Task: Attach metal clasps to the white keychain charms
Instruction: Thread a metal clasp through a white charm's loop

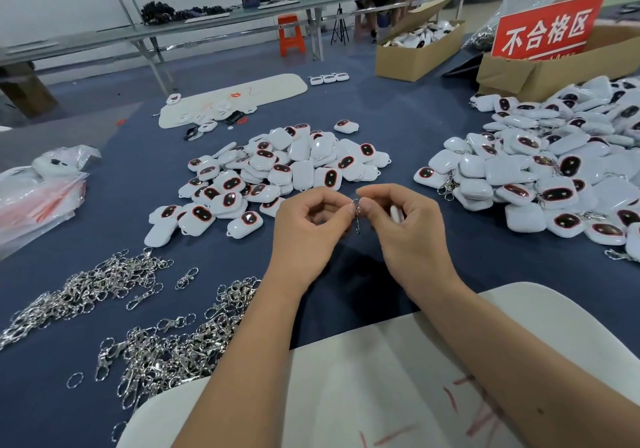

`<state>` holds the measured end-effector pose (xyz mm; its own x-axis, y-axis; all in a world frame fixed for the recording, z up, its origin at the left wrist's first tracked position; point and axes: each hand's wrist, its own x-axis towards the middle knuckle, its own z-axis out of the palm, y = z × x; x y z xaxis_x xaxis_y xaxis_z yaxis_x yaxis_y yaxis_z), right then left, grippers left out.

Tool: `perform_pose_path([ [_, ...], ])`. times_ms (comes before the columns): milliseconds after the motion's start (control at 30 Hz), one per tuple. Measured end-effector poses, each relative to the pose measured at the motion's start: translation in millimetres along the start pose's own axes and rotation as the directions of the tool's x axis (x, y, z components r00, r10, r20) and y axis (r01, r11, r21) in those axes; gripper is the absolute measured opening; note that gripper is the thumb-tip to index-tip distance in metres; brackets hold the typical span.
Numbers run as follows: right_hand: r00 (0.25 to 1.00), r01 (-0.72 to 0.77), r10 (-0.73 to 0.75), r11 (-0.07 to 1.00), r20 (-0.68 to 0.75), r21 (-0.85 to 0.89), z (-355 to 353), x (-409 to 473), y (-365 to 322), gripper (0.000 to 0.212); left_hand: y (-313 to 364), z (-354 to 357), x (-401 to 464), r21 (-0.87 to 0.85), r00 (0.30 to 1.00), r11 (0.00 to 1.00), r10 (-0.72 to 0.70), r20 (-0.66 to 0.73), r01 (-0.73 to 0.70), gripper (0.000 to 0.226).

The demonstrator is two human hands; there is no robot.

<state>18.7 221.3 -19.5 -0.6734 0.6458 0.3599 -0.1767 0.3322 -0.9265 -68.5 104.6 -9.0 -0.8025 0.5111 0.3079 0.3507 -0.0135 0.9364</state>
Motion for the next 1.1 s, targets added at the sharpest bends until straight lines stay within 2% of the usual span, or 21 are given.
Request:
perform_pose_path([
  [333, 0.998, 0.038, -0.038, 0.999, 0.04, 0.003, 0.0, 0.5, 0.4, 0.016, -1.7, -3.0, 0.8, -0.081, 0.999, 0.997, 0.004, 0.041, -0.001, 0.008],
  [433, 0.998, 0.038, -0.039, 0.999, 0.053, 0.015, 0.2, 0.4, 0.2, 0.015, -1.2, -5.0, 1.9, -0.126, 0.997, 0.991, -0.026, 0.079, 0.036, 0.013],
  [600, 0.995, 0.025, -0.025, 1.0, 0.099, -0.003, -1.9, 1.3, -0.5, 0.016, -2.0, -7.9, 1.9, -0.146, 0.99, 0.985, -0.073, 0.125, 0.091, 0.006],
  [833, 0.995, 0.053, -0.049, 0.997, 0.082, -0.058, -2.5, 0.2, -2.0, 0.012, 0.6, -5.1, -0.5, -0.083, 0.989, 0.993, -0.073, 0.13, 0.084, 0.007],
  [1000, 0.987, 0.16, -0.154, 0.974, 0.045, -0.162, -1.0, -1.9, -3.0, 0.012, 2.6, -4.8, -2.6, 0.005, 0.994, 0.999, -0.035, 0.101, 0.035, 0.004],
  [1100, 0.991, 0.131, -0.125, 0.985, 0.053, -0.115, -1.7, -1.4, -1.9, 0.014, 1.6, -3.6, -3.0, 0.057, 0.997, 0.998, 0.015, 0.071, -0.019, 0.007],
])
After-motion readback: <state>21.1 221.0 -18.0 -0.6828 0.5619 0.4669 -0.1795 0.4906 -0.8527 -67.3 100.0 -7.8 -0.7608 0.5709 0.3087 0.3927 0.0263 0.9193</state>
